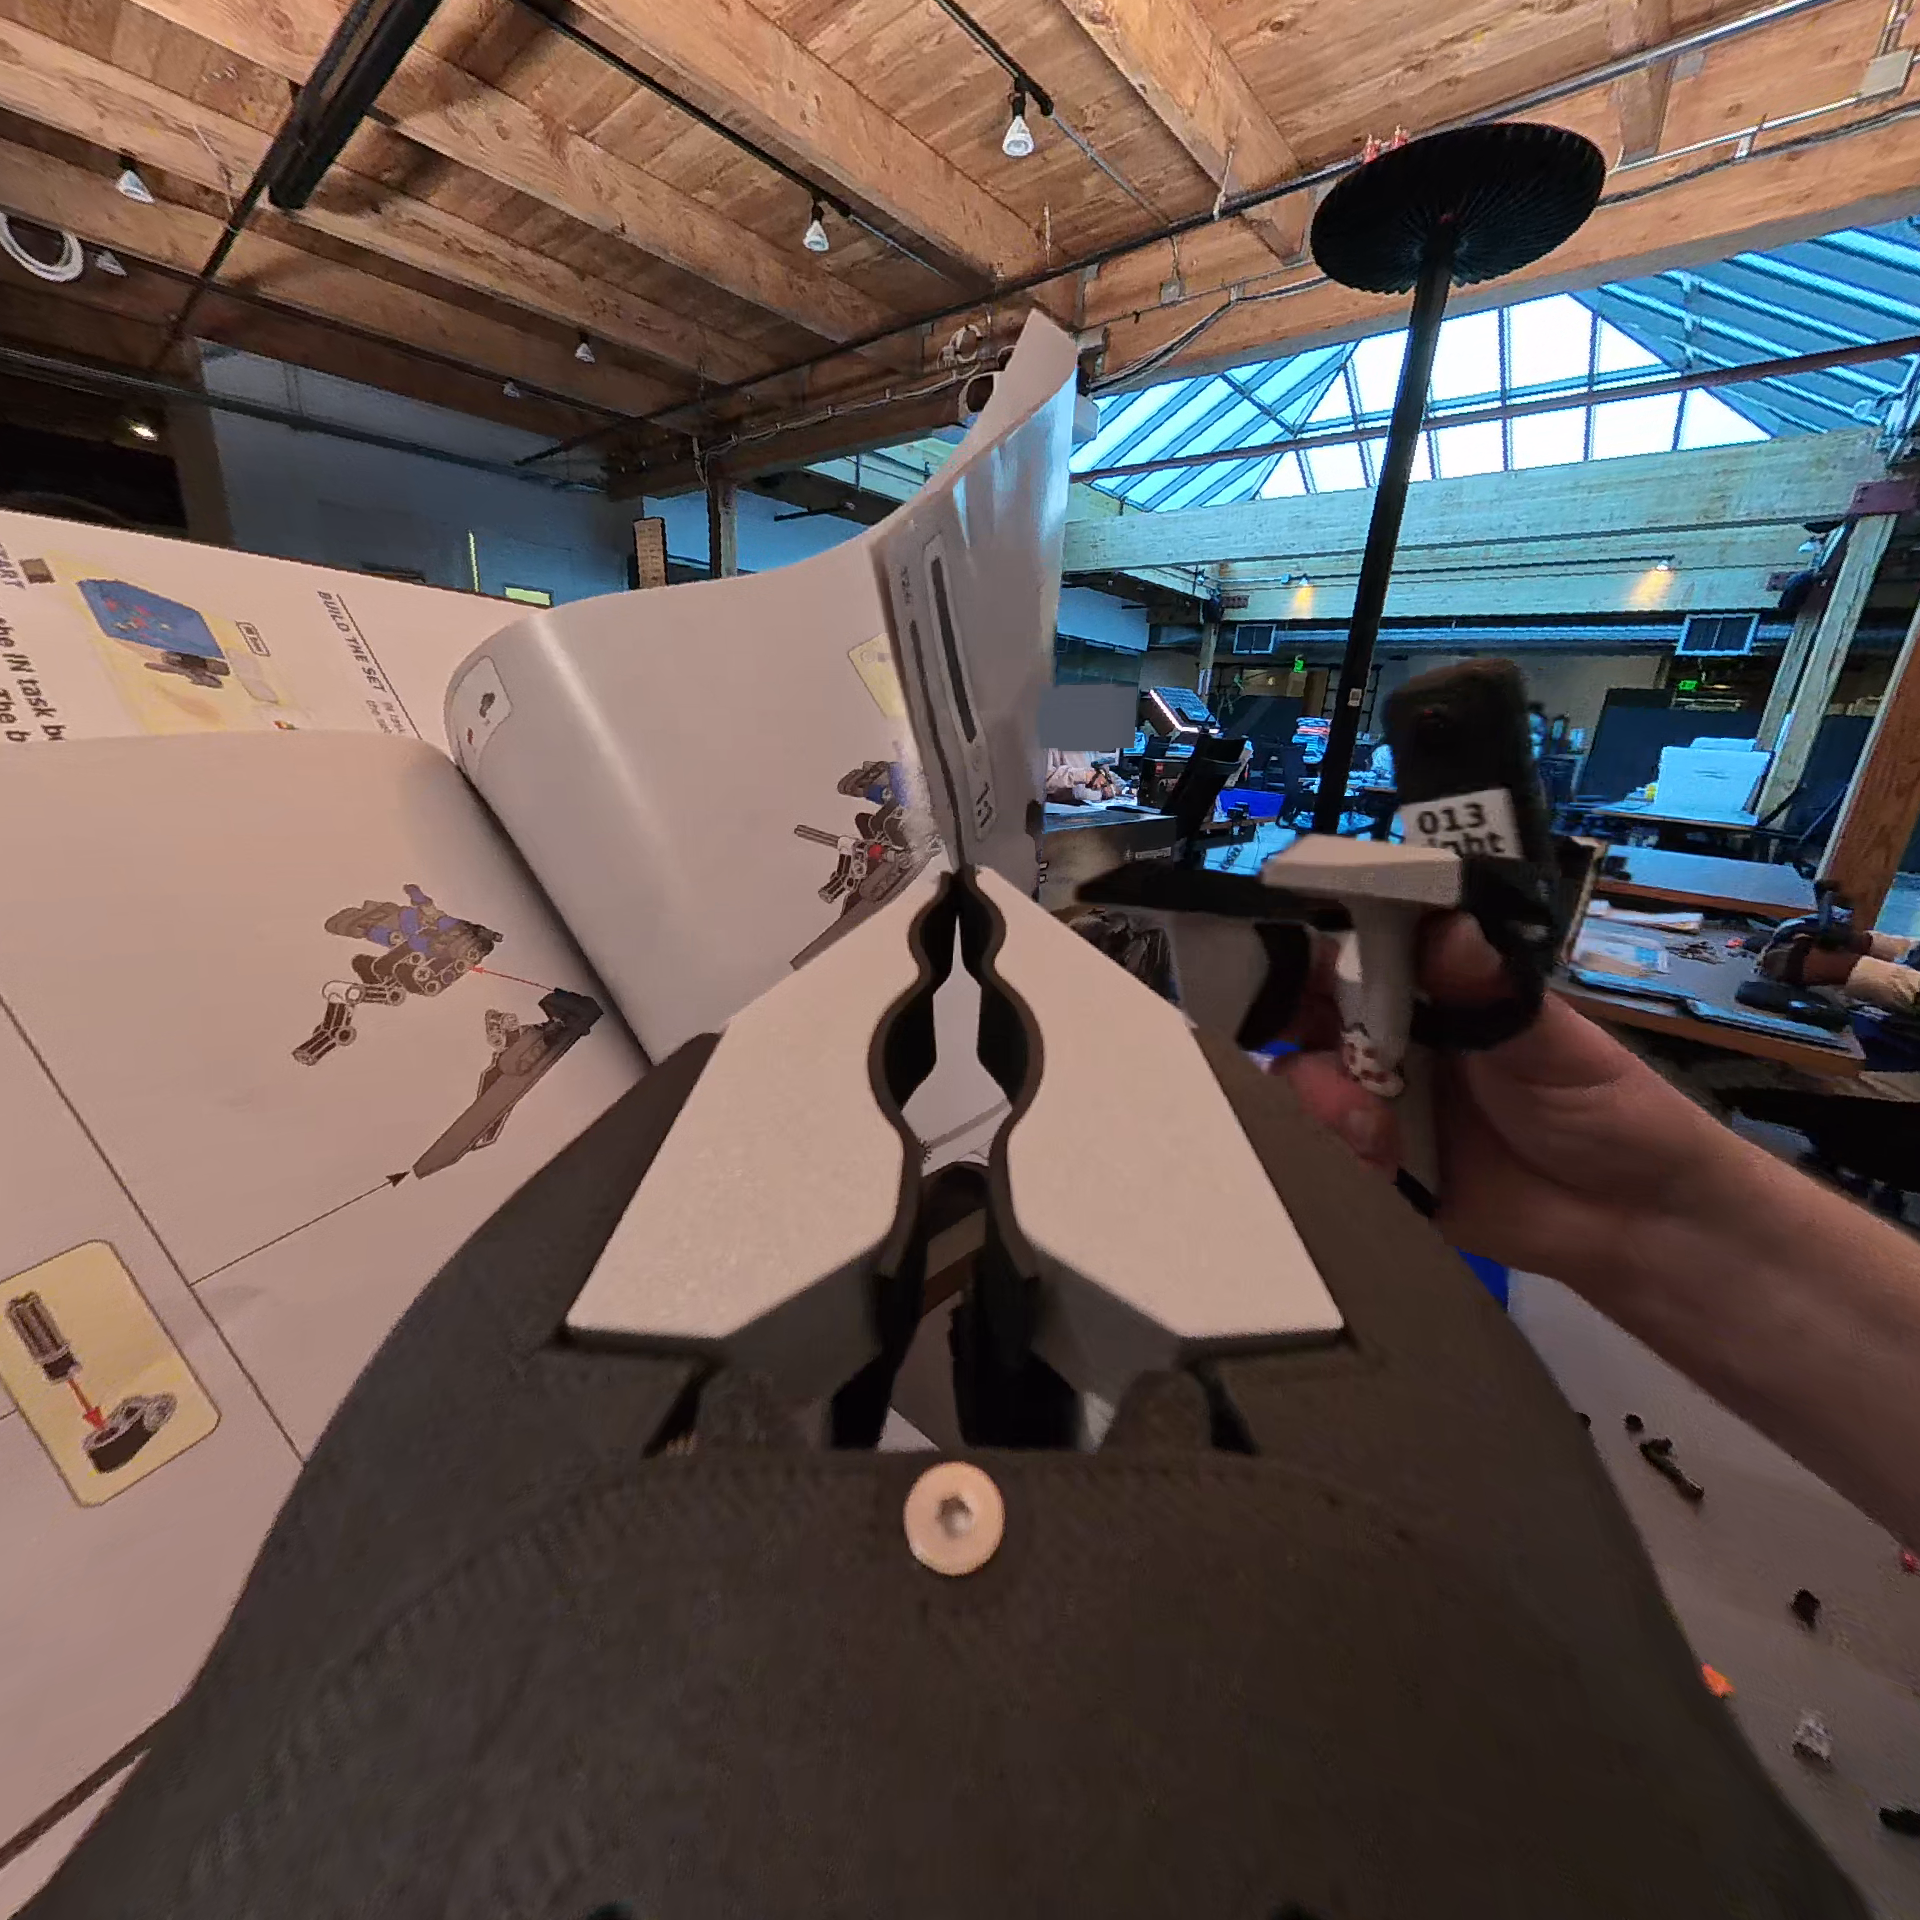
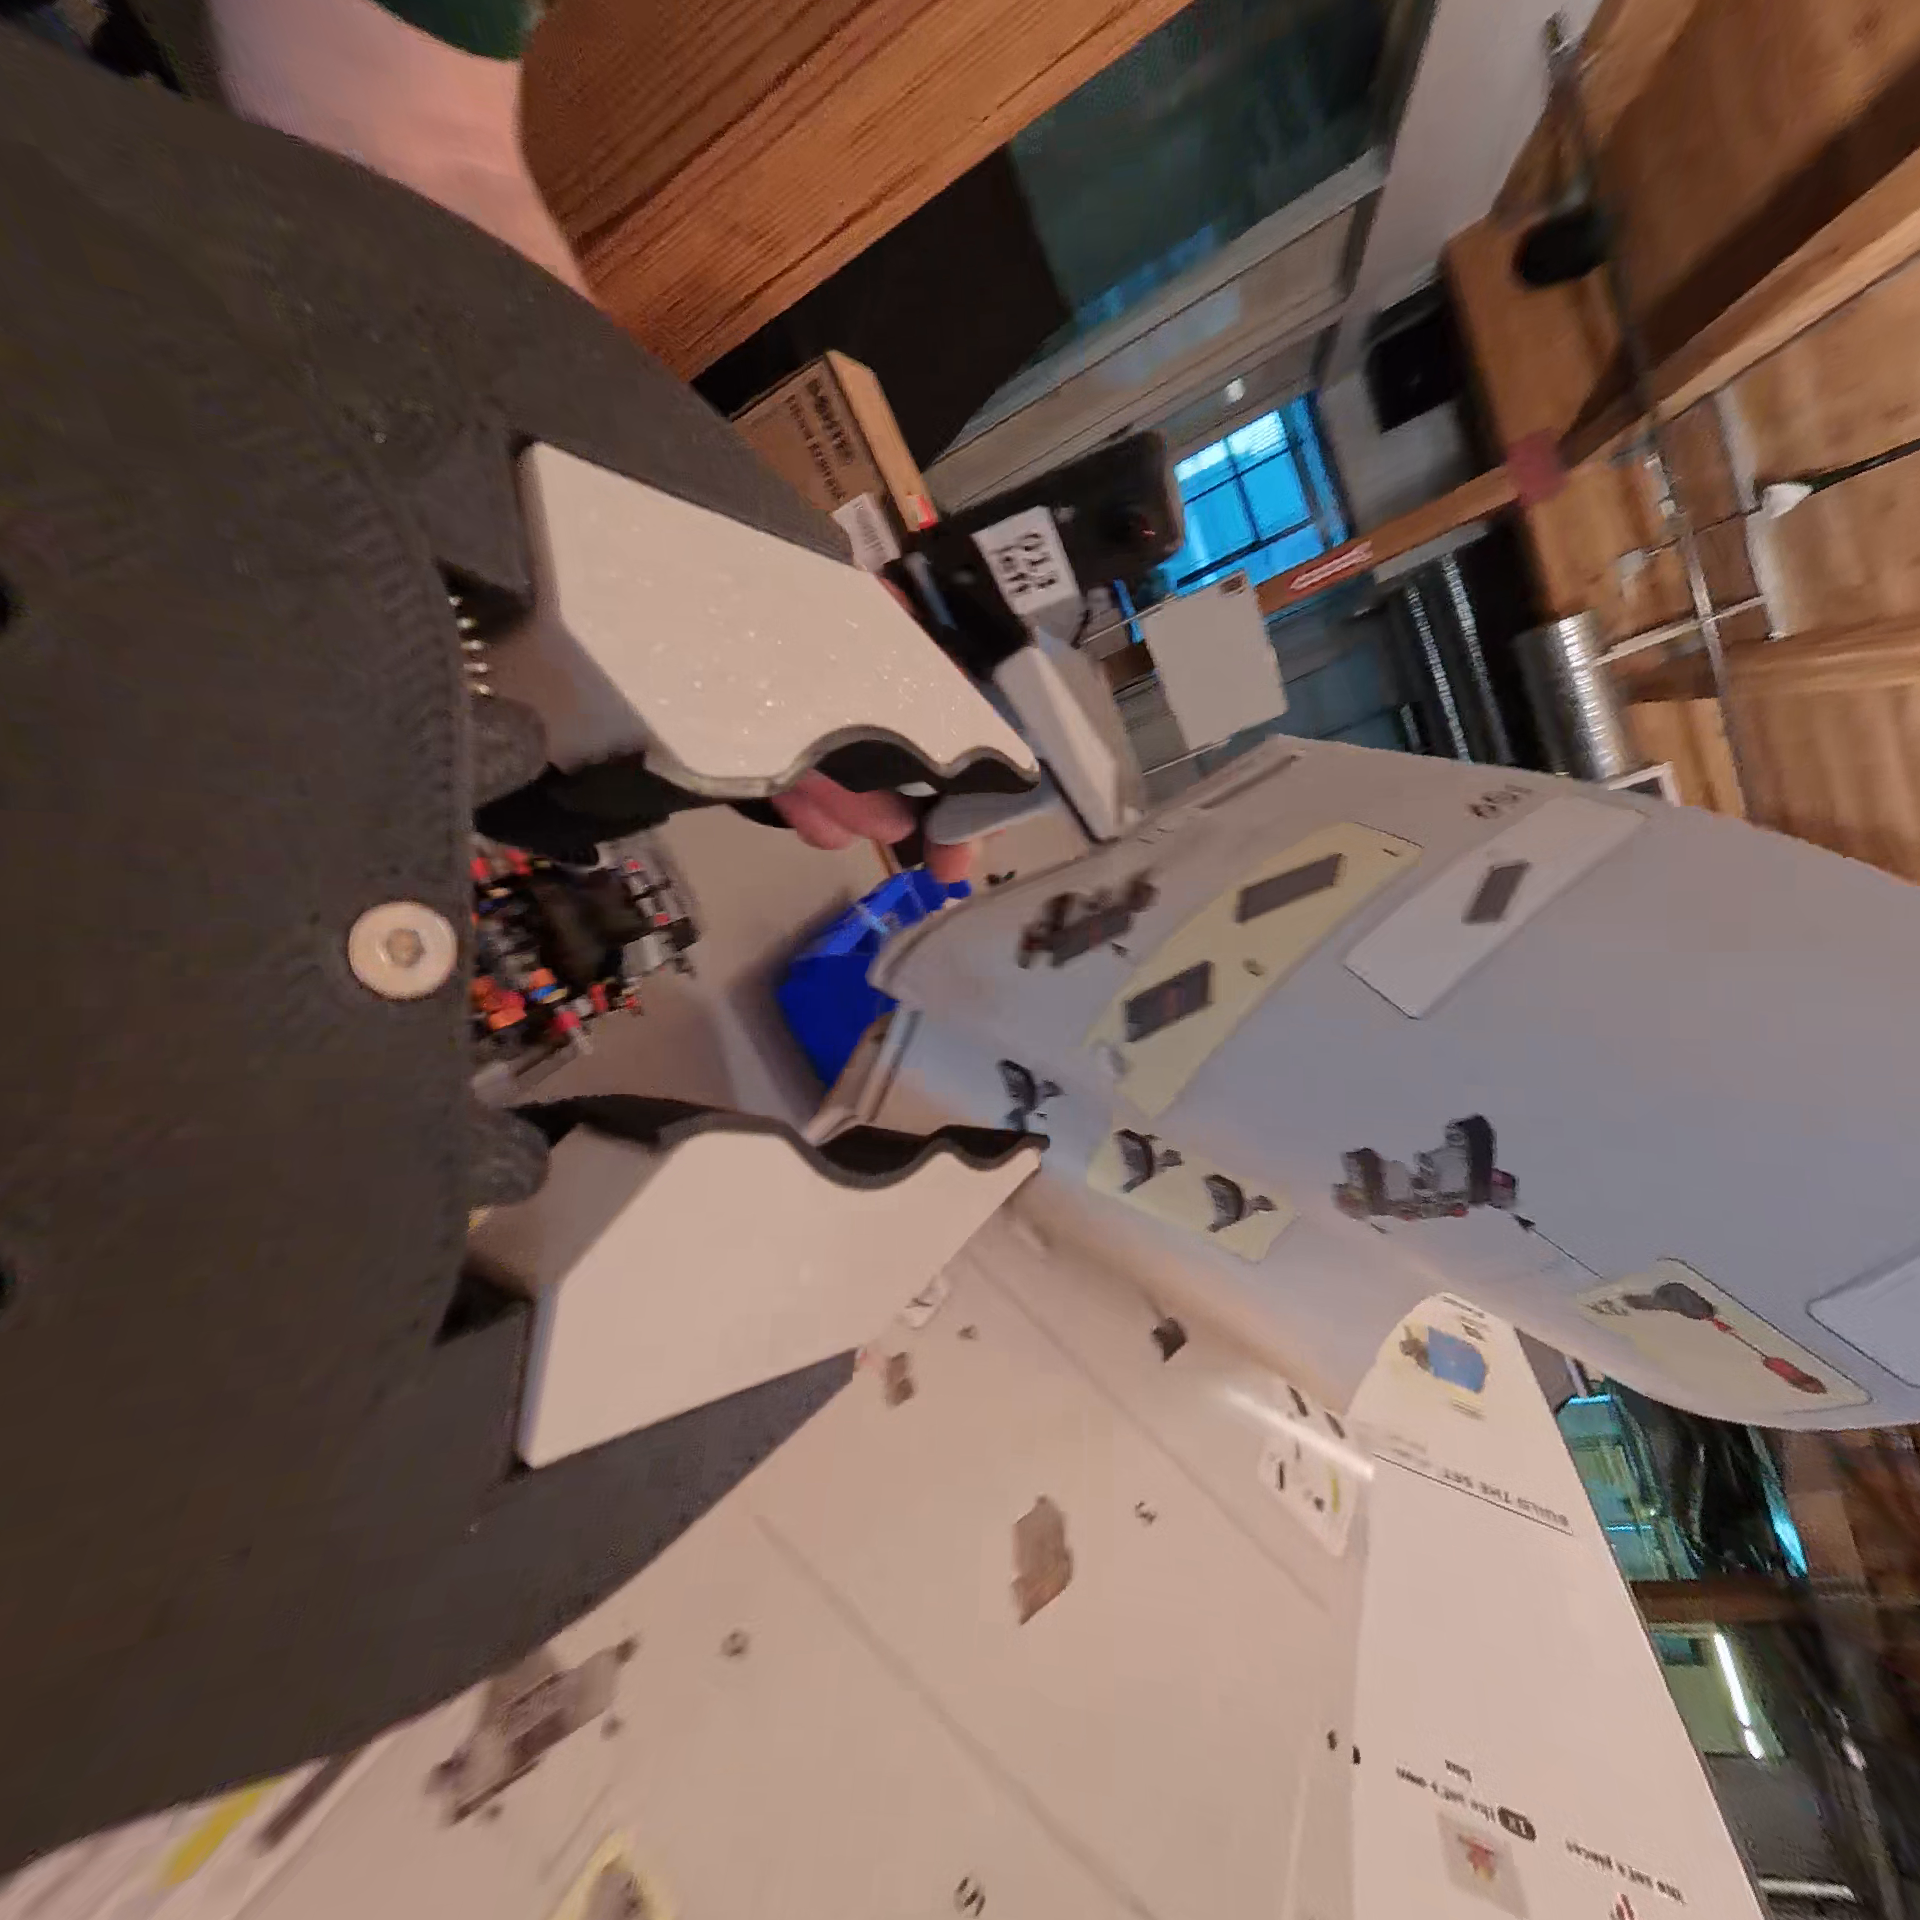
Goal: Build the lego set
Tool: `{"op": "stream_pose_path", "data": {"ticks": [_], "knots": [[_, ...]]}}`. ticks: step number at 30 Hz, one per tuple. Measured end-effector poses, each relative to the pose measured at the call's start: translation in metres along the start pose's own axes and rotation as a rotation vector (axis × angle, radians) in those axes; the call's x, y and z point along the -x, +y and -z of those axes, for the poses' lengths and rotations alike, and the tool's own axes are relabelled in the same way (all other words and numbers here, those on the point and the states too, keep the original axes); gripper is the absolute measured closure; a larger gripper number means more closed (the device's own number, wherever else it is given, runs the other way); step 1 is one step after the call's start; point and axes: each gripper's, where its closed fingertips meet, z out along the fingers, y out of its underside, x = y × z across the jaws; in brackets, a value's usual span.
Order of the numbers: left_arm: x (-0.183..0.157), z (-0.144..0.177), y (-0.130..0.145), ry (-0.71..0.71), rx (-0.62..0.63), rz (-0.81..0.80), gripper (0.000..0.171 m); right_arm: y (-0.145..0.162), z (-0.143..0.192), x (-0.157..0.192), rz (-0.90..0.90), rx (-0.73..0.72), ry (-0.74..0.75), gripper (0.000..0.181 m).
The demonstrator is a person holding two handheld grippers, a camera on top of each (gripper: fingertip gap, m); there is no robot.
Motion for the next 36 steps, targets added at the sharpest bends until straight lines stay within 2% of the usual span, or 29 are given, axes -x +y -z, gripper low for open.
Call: {"op": "stream_pose_path", "data": {"ticks": [5,14,16,22,27,36], "knots": [[-0.004,-0.005,0.007,0.034,0.017,0.002,0.171,-0.01,-0.04,-0.002,-0.063,-0.033,-0.077,0.12],[-0.001,-0.006,0.012,0.069,0.031,0.008,0.171,0.001,-0.075,0.001,0.021,0.057,-0.103,0.154],[0.0,-0.005,0.012,0.082,0.035,0.006,0.171,0.002,-0.077,0.004,0.03,0.062,-0.127,0.16],[-0.002,-0.004,0.007,0.146,0.032,0.011,0.171,-0.001,-0.073,0.008,-0.002,0.049,-0.205,0.154],[-0.008,-0.005,0.007,0.2,0.036,0.017,0.171,0.0,-0.066,0.011,-0.023,0.045,-0.259,0.164],[-0.014,-0.008,0.005,0.282,0.03,0.06,0.171,-0.005,-0.058,0.015,-0.127,0.009,-0.372,0.159]]}}
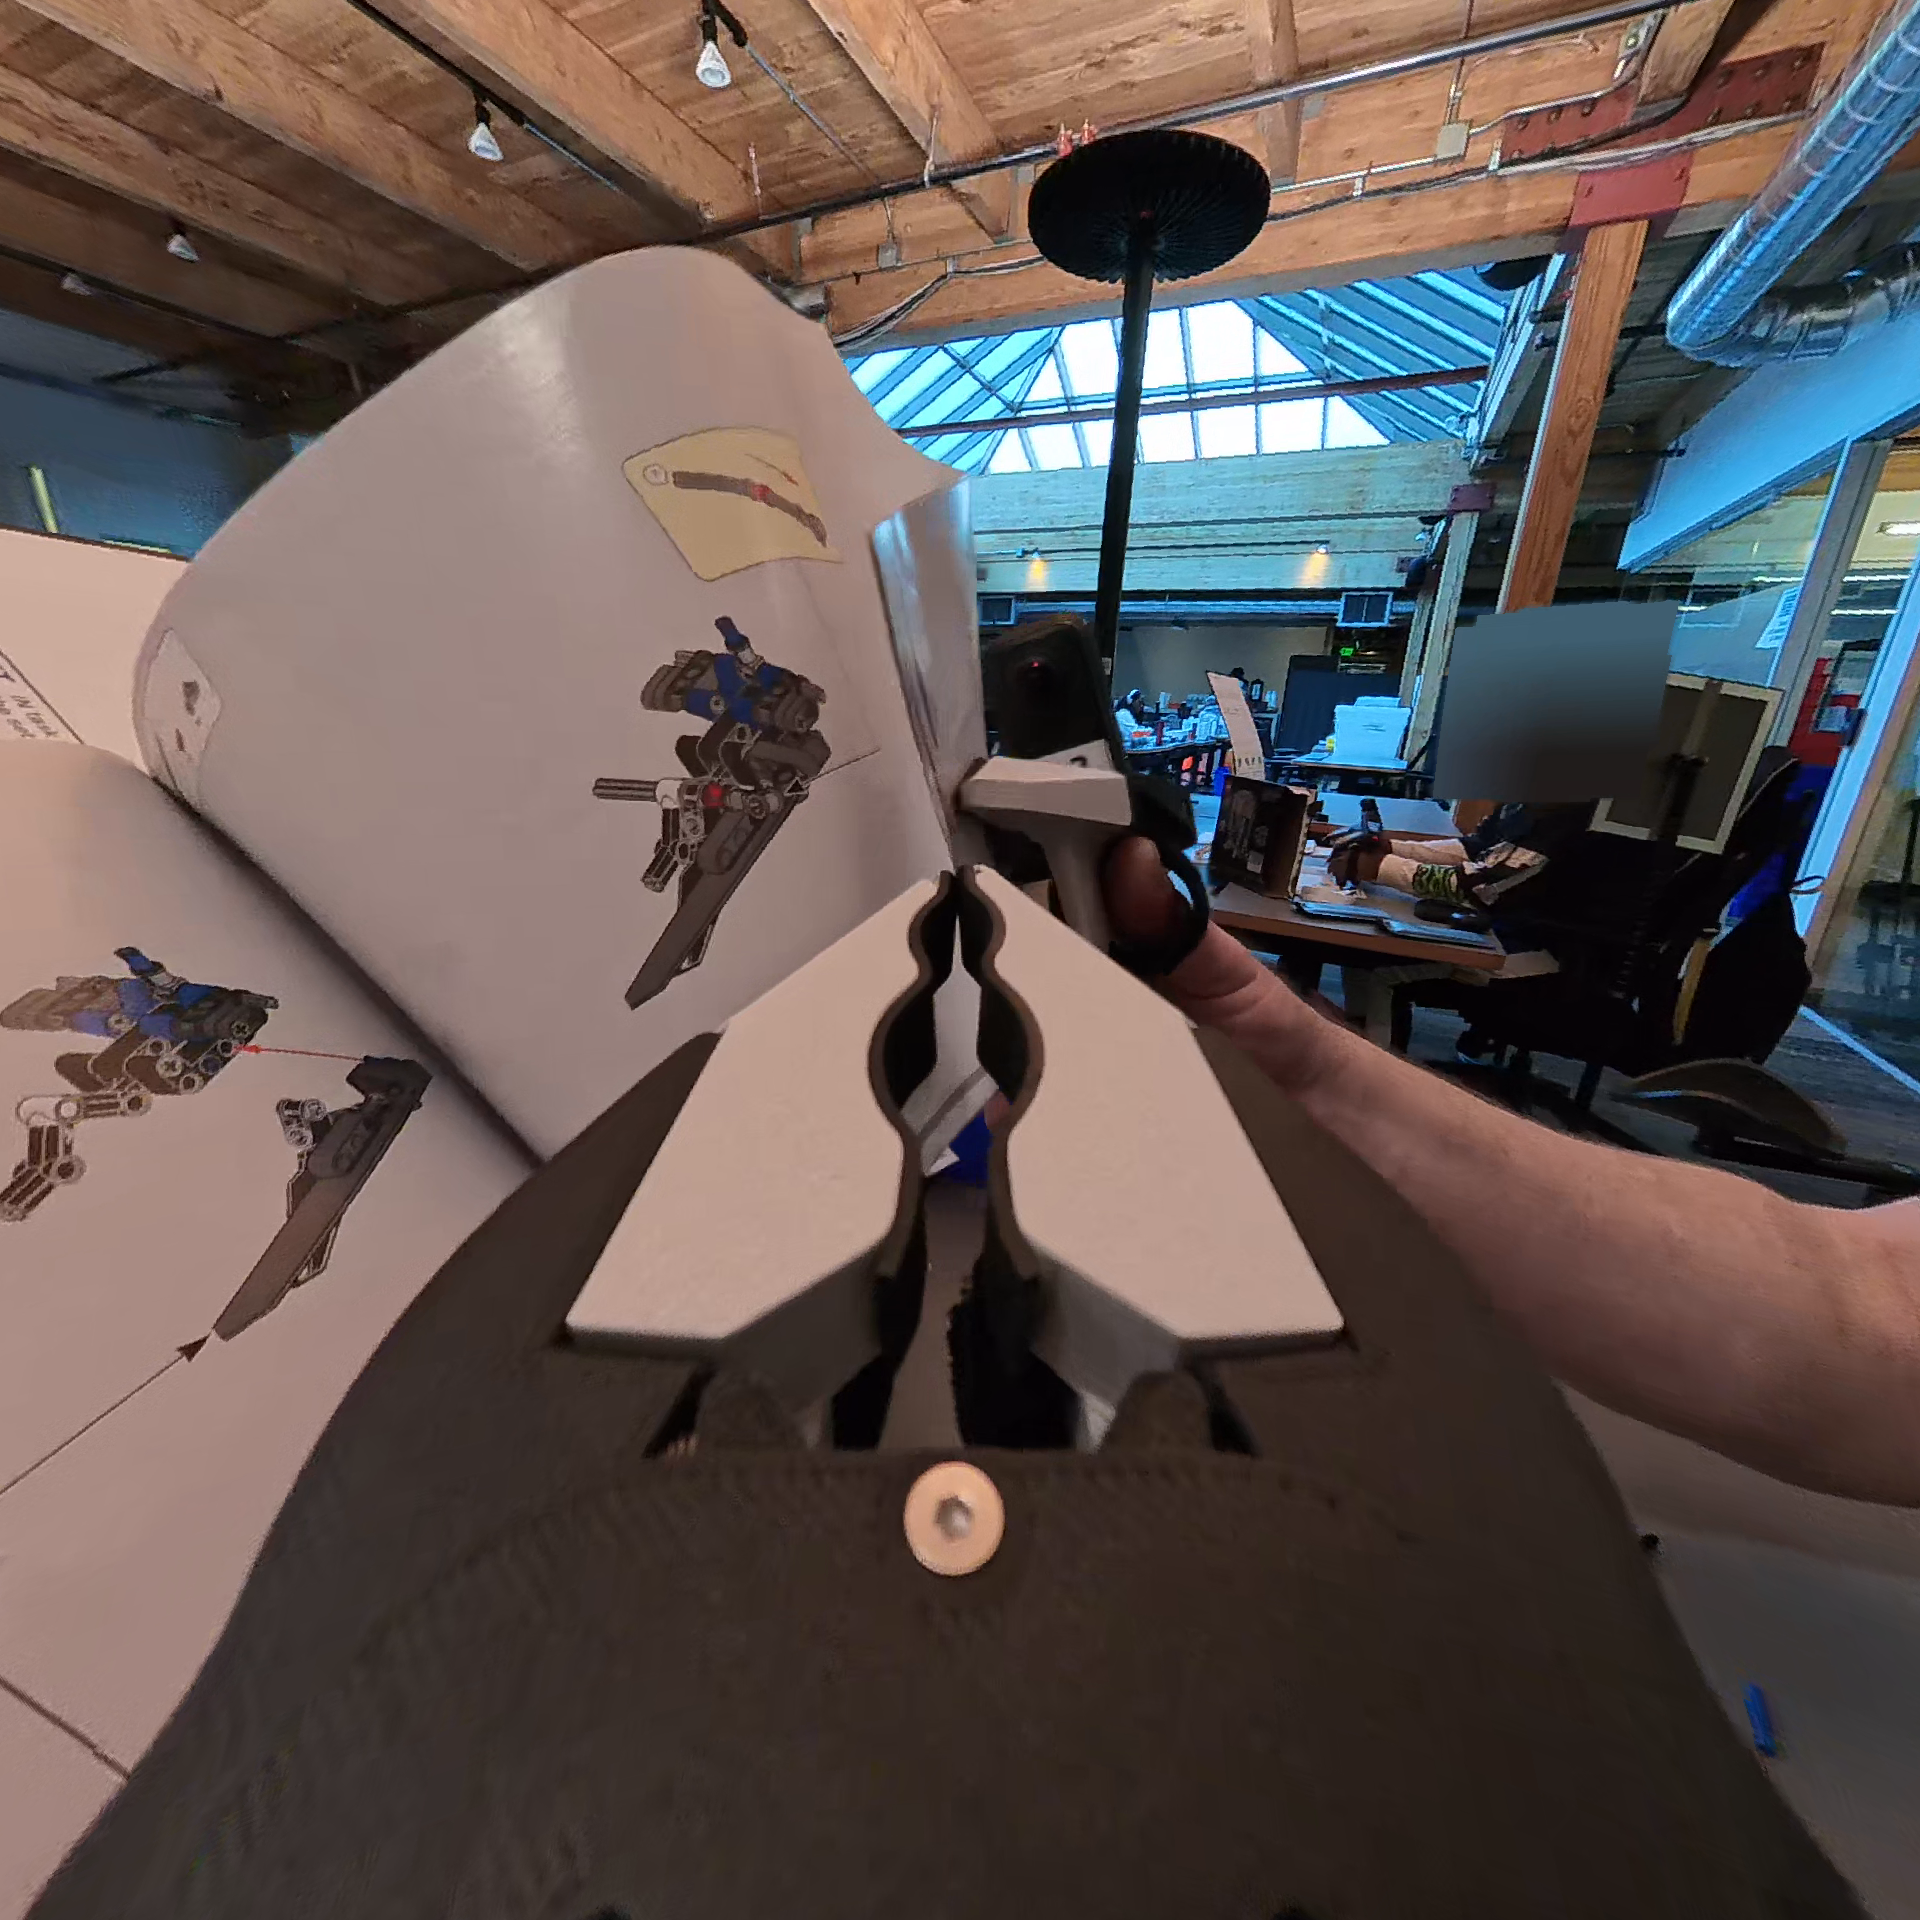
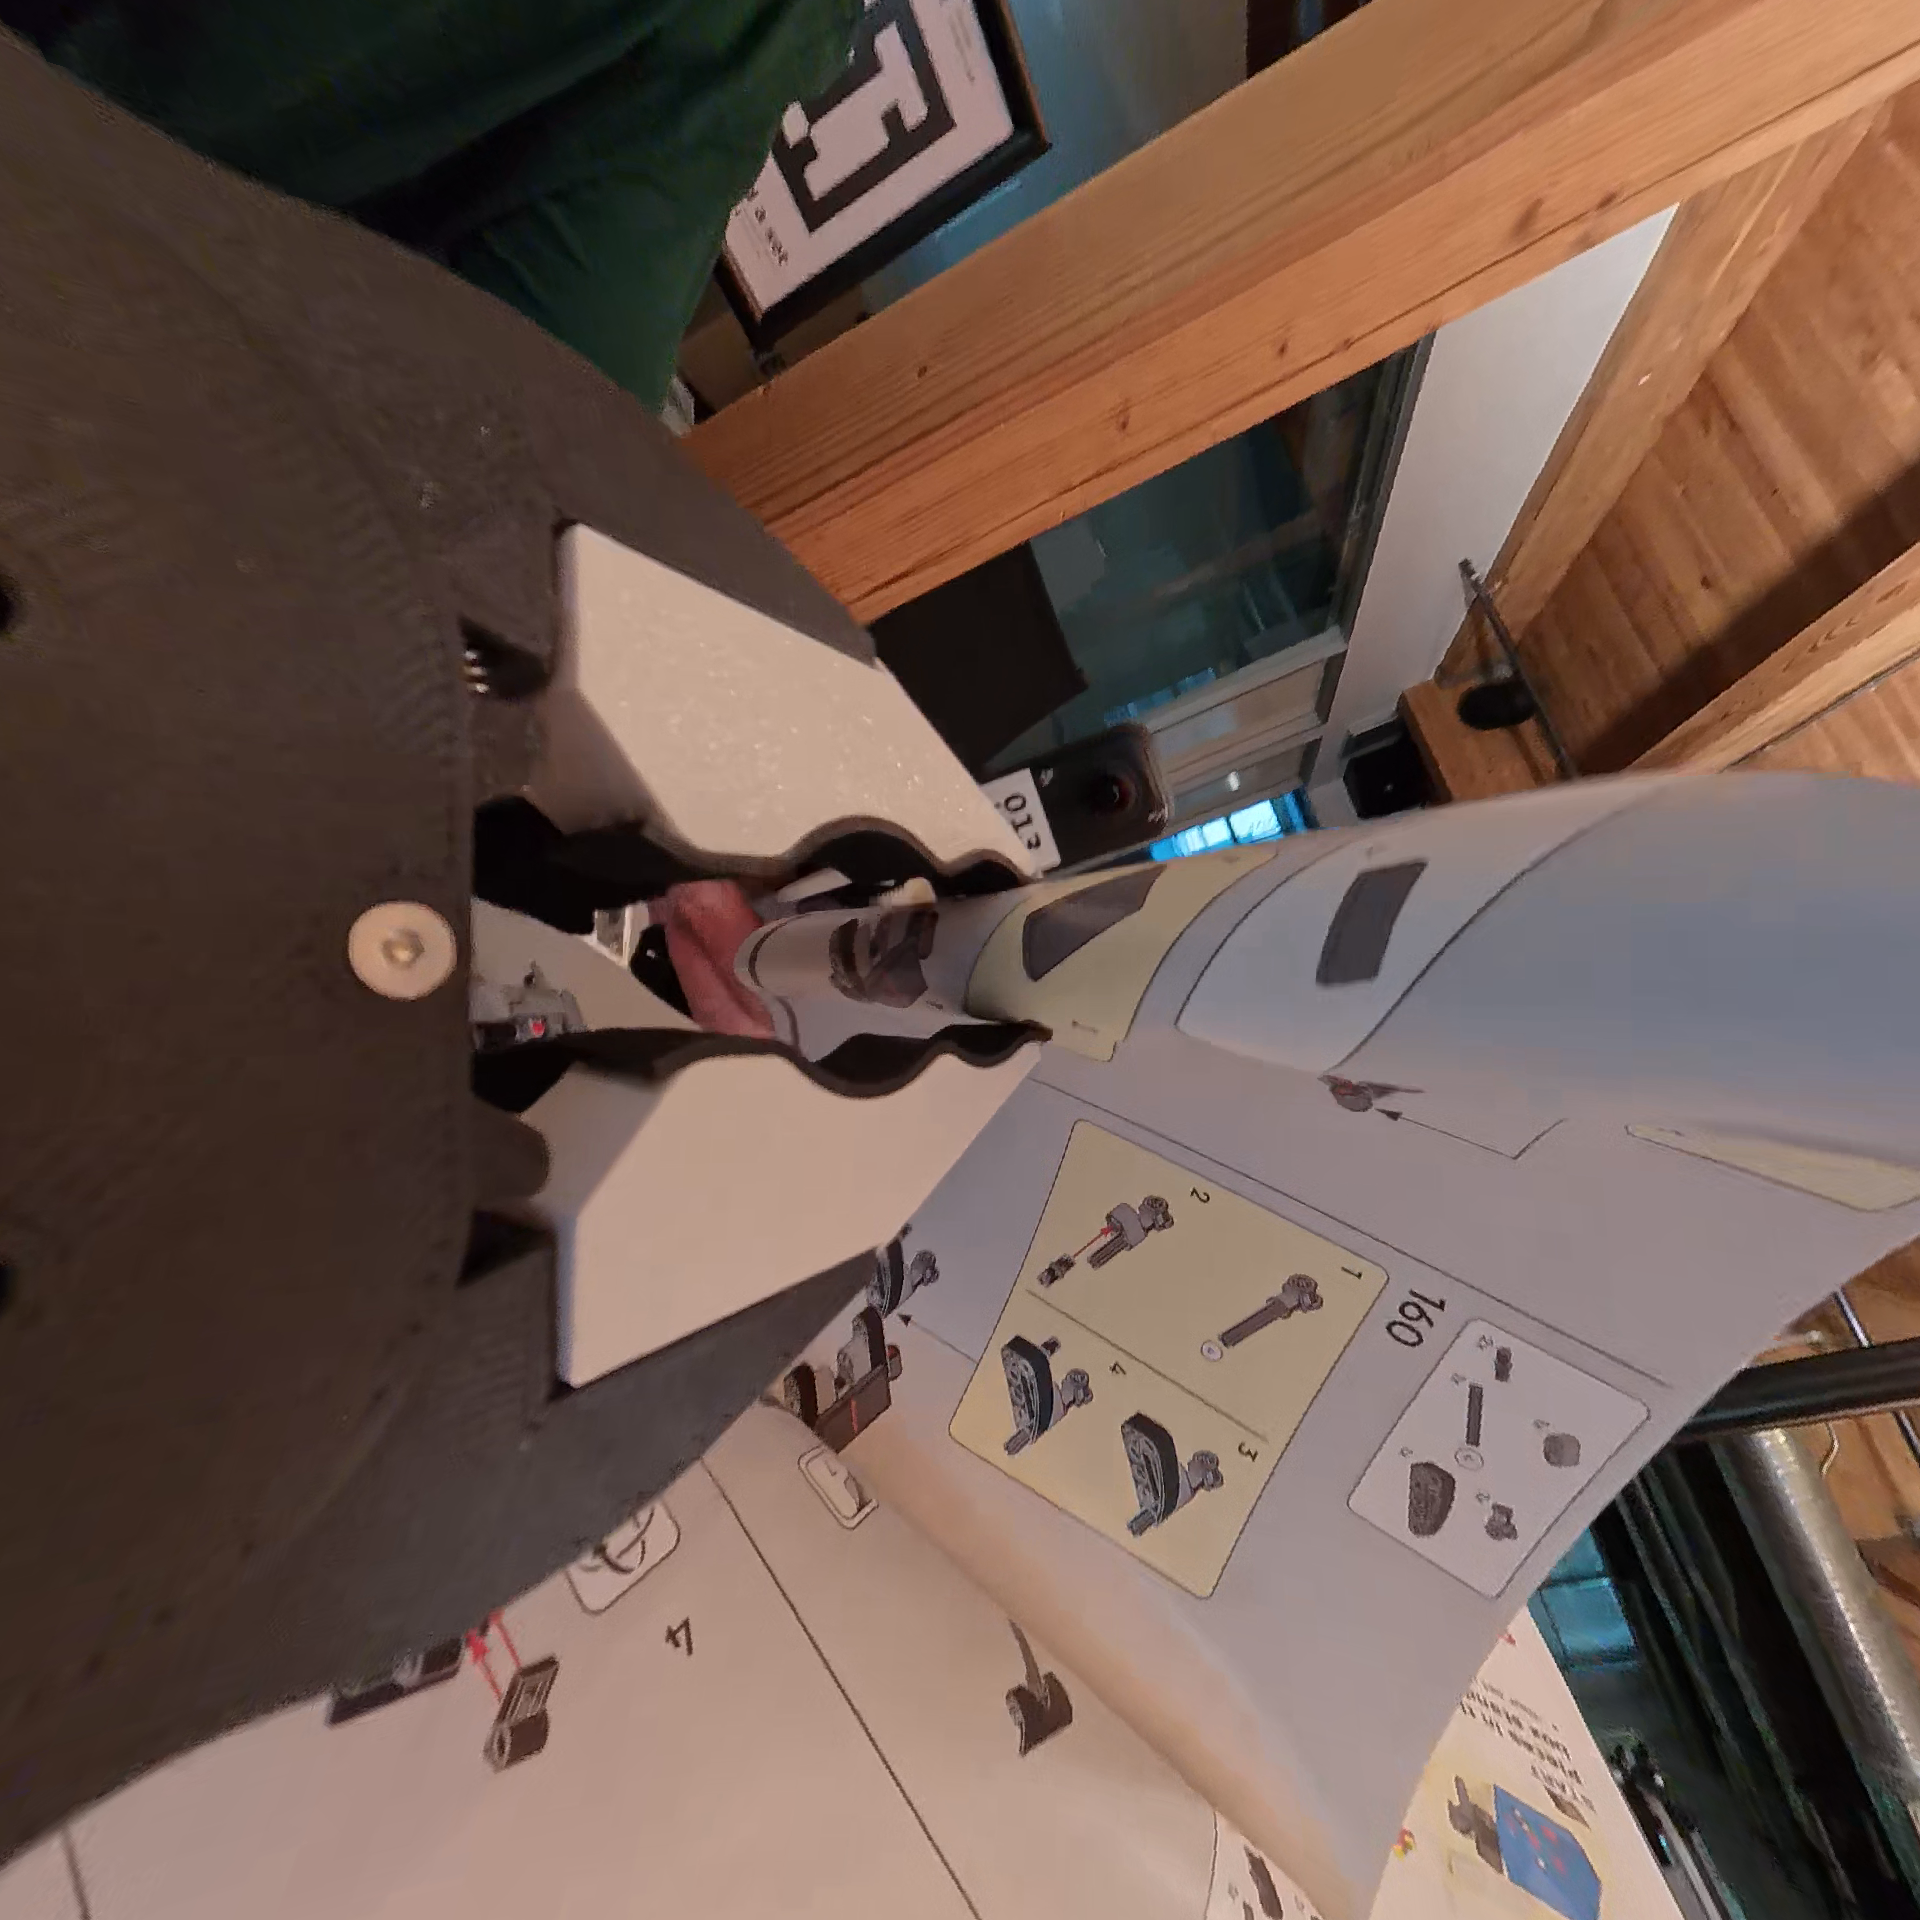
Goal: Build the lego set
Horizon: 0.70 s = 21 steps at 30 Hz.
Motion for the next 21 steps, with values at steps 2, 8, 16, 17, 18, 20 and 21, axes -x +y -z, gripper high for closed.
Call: {"op": "stream_pose_path", "data": {"ticks": [2,8,16,17,18,20,21], "knots": [[-0.003,-0.001,-0.001,0.04,-0.012,0.017,0.171,-0.001,0.001,0.002,-0.036,-0.014,-0.036,0.158],[-0.012,-0.005,-0.006,0.147,-0.048,0.05,0.171,-0.003,0.006,0.003,-0.109,-0.05,-0.122,0.156],[-0.017,-0.013,-0.007,0.243,-0.082,0.098,0.171,-0.007,0.012,0.004,-0.161,-0.095,-0.192,0.151],[-0.017,-0.013,-0.008,0.25,-0.086,0.104,0.171,-0.007,0.013,0.004,-0.164,-0.097,-0.197,0.151],[-0.017,-0.014,-0.008,0.255,-0.09,0.109,0.171,-0.007,0.013,0.003,-0.169,-0.099,-0.201,0.151],[-0.017,-0.014,-0.008,0.27,-0.101,0.123,0.171,-0.007,0.013,0.003,-0.176,-0.099,-0.21,0.15],[-0.017,-0.014,-0.009,0.28,-0.105,0.128,0.171,-0.007,0.013,0.003,-0.179,-0.1,-0.214,0.15]]}}
